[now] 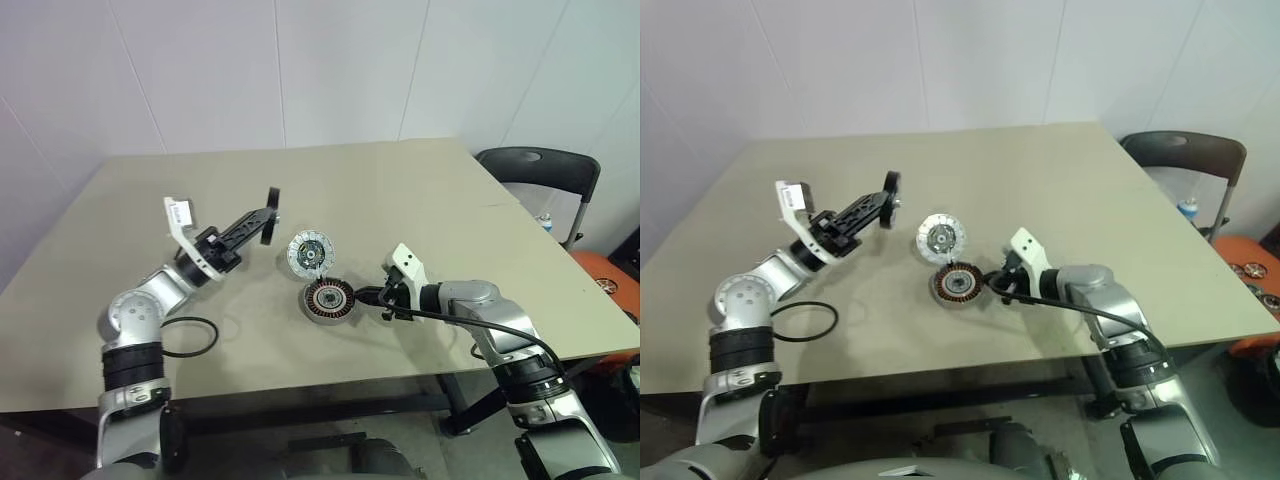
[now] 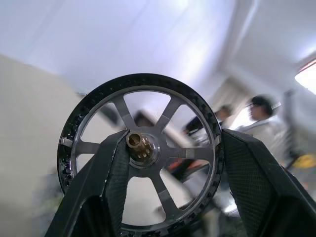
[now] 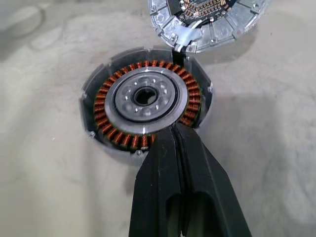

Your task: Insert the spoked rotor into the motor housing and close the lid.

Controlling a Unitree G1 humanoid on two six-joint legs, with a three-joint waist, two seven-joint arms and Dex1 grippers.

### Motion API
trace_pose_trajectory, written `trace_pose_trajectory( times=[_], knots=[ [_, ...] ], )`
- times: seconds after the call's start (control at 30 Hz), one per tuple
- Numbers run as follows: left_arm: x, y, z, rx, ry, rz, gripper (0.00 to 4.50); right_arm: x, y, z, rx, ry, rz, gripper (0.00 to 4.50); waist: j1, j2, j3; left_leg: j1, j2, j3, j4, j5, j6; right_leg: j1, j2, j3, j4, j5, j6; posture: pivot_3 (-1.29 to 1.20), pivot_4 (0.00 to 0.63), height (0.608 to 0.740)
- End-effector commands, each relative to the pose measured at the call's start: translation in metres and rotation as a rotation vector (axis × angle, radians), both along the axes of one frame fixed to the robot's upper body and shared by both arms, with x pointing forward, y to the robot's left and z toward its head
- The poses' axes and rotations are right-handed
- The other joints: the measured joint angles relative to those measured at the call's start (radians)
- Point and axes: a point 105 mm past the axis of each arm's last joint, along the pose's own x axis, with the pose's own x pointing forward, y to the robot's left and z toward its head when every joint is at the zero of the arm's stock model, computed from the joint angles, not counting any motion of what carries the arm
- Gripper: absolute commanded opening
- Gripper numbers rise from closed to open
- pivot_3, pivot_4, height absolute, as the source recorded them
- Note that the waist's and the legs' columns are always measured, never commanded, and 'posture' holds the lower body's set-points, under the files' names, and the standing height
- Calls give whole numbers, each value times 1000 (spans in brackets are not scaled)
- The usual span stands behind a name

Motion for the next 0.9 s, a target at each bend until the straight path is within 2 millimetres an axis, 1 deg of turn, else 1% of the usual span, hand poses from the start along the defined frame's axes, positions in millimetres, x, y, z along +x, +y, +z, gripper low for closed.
trace_pose_trajectory(
  times=[0.03,0.13,0.23,0.33,0.5,0.73,0.9],
  knots=[
    [3,-15,14,-92,15,-46,2579,2,-7,17,22,-44,-7,0,0,0,0,0,0,0,0,0,0,0,0,0,0,0,0,0,0,740],
    [6,-30,2,-143,112,-87,2579,3,-14,17,13,-42,-29,0,-1,0,0,0,0,1,0,0,0,0,0,0,0,0,0,0,0,740],
    [8,-40,-6,-206,211,-123,2579,3,-18,16,9,-40,-38,0,1,0,0,1,0,1,0,0,0,1,0,0,0,0,0,0,0,740],
    [8,-51,-19,-284,337,-168,2579,3,-20,15,3,-38,-47,0,4,-1,0,2,0,1,0,0,0,2,0,0,0,0,0,0,0,740],
    [5,-64,-31,-303,441,-204,2579,3,-20,13,0,-34,-52,0,21,-1,1,2,0,1,0,0,-1,1,1,1,0,0,0,0,0,740],
    [-5,-71,-52,-281,557,-242,2579,4,-20,11,-4,-33,-57,0,25,-1,1,2,0,1,0,1,-1,1,0,0,0,0,0,0,0,740],
    [-9,-75,-53,-348,599,-281,2579,4,-18,9,-7,-32,-58,0,25,-2,1,1,0,1,0,1,-1,1,0,0,0,0,0,0,0,740]
  ],
)
